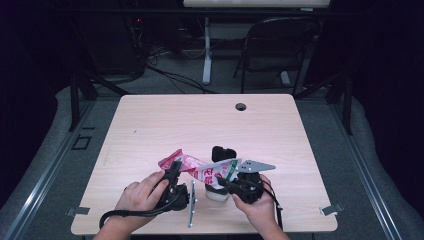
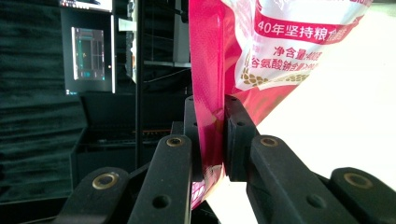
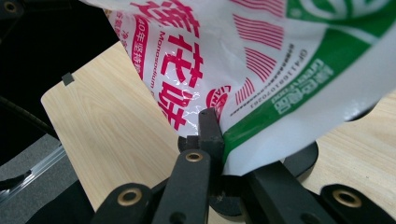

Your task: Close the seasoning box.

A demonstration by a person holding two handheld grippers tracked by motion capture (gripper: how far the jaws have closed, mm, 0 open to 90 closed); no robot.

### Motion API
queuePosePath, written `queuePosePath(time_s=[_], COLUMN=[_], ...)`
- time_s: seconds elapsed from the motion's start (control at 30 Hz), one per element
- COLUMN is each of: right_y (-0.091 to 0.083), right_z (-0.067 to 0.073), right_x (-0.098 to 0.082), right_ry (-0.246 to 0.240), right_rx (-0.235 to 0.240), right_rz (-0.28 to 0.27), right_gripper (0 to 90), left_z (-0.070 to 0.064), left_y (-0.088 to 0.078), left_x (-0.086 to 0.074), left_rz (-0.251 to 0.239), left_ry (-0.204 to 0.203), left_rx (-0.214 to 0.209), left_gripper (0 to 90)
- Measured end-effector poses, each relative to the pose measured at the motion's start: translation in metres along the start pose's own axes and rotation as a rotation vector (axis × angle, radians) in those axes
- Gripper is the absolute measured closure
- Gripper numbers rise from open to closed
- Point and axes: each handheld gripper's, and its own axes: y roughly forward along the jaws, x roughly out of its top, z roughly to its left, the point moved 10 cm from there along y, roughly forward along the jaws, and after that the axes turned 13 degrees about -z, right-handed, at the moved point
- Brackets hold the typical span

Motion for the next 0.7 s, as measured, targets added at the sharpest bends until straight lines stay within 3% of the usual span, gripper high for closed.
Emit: queuePosePath(time_s=[0.7], right_y=[0.003], right_z=[0.003], right_x=[0.002], right_ry=[-0.016], right_rx=[0.005], right_rz=[0.002], right_gripper=[90.0], left_z=[-0.019], left_y=[0.0], left_x=[-0.019], left_rz=[0.001], left_ry=[-0.134], left_rx=[0.011], left_gripper=[82.4])
